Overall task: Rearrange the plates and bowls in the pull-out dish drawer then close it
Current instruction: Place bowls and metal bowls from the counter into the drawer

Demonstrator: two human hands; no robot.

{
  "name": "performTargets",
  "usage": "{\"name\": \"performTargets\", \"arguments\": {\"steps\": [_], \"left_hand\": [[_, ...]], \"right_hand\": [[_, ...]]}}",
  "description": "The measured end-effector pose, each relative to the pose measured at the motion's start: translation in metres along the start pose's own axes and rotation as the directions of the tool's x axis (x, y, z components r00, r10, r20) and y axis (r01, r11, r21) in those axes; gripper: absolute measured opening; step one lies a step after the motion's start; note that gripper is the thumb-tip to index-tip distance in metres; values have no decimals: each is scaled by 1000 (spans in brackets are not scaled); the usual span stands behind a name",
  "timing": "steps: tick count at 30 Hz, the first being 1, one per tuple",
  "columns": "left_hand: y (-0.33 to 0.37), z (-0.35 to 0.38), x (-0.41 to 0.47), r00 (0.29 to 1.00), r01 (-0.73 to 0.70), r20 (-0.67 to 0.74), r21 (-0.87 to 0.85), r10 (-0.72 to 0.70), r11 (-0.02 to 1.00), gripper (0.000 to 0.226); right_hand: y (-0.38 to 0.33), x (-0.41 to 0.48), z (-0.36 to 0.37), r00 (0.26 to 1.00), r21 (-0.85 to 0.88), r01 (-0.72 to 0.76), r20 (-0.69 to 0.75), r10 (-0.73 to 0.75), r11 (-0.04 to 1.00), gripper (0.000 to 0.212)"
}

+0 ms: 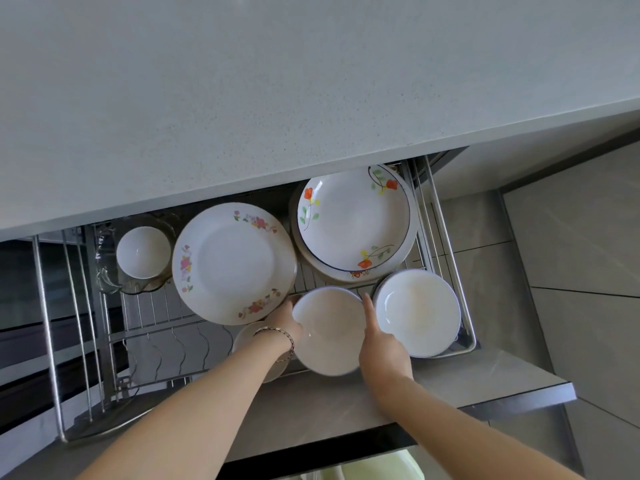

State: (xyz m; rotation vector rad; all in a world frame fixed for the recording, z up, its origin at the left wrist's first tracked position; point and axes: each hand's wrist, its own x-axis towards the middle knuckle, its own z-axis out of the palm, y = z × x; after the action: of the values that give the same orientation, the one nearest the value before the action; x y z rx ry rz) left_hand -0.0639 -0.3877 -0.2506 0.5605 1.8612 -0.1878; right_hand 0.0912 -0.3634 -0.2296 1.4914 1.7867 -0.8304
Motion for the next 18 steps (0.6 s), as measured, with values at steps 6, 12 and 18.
{"name": "performTargets", "arguments": {"steps": [6, 12, 18], "left_hand": [[-7, -1, 18, 999, 10, 50, 60, -12, 998, 43], [-13, 2, 18, 998, -16, 55, 83, 11, 996, 53], [-3, -21, -11, 994, -110, -3, 34, 110, 993, 56]], "right_hand": [[3, 13, -5, 989, -267, 121, 112, -93, 956, 77], [3, 11, -6, 992, -380, 118, 90, -90, 917, 83], [-13, 3, -42, 989, -235, 146, 32, -142, 961, 51]]}}
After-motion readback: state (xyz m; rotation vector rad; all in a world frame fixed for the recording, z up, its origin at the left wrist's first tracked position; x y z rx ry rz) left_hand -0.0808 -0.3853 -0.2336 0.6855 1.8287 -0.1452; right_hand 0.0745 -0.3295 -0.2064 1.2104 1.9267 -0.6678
